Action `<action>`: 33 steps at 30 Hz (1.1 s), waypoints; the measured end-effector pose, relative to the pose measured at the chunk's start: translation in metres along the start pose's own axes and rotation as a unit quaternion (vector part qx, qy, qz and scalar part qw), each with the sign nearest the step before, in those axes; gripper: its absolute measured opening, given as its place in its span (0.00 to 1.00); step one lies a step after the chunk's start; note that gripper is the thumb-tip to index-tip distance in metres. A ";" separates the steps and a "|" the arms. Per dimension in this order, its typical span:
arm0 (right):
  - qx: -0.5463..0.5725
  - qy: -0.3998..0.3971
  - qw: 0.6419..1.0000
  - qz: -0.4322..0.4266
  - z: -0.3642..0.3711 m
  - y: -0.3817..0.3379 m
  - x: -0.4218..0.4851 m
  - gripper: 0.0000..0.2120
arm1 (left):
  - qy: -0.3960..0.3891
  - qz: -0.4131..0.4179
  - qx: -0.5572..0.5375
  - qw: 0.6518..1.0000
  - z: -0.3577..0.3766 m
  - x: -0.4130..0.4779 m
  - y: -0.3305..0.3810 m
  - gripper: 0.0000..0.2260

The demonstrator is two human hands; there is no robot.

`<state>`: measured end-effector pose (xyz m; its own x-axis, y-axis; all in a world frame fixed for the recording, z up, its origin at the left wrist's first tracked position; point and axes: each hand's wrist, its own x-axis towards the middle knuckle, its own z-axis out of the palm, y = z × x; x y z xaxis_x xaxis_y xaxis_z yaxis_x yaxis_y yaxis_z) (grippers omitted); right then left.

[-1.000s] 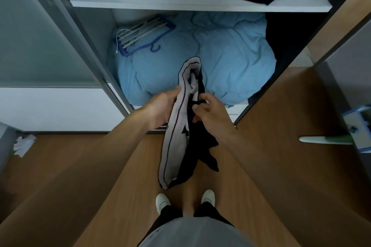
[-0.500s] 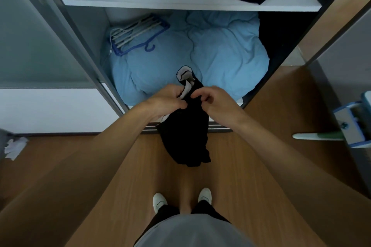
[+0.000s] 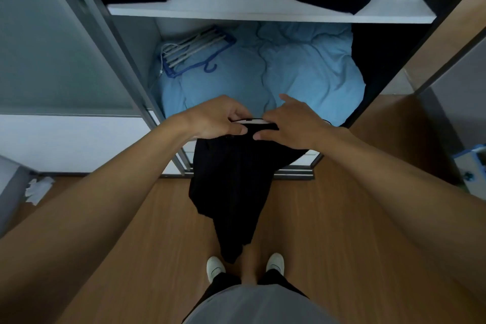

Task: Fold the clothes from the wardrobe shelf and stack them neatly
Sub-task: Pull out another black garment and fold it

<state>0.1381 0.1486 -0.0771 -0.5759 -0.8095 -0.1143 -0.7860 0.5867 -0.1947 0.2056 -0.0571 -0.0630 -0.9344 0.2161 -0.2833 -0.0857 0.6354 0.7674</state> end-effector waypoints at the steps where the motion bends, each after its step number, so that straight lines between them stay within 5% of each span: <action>1: 0.002 0.008 1.000 0.001 0.002 -0.003 0.000 0.20 | -0.005 -0.009 0.006 1.000 -0.002 -0.002 -0.003 0.09; 6: 0.008 0.054 0.999 0.006 -0.006 -0.010 0.006 0.21 | -0.062 -0.046 0.157 0.985 -0.001 -0.011 -0.021 0.07; 9: 0.009 0.061 0.998 0.013 -0.010 -0.011 0.005 0.19 | 0.001 -0.057 0.199 0.978 0.000 -0.006 -0.026 0.14; 13: 0.046 0.028 0.996 0.066 -0.014 -0.004 -0.002 0.14 | 0.123 -0.087 0.036 0.988 -0.002 0.002 -0.026 0.15; 17: 0.080 -0.060 0.985 0.141 0.001 0.001 -0.014 0.09 | 0.181 -0.128 -0.064 0.973 0.000 0.007 -0.021 0.05; 21: 0.196 0.021 0.966 0.166 0.006 -0.004 -0.017 0.06 | 0.216 -0.149 -0.187 0.947 0.002 0.011 -0.014 0.14; 26: 0.287 0.092 0.939 0.168 0.005 -0.016 -0.016 0.09 | 0.252 -0.200 -0.341 0.883 0.001 0.015 -0.004 0.15; 33: 0.323 0.176 0.924 0.103 0.015 -0.022 -0.025 0.11 | 0.345 -0.160 -0.450 0.808 0.006 0.023 0.004 0.15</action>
<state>0.1729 0.1560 -0.0843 -0.8254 -0.5578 0.0872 -0.4184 0.5006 -0.7578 0.1852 -0.0452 -0.0696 -0.7589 -0.5136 -0.4003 -0.2875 -0.2873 0.9137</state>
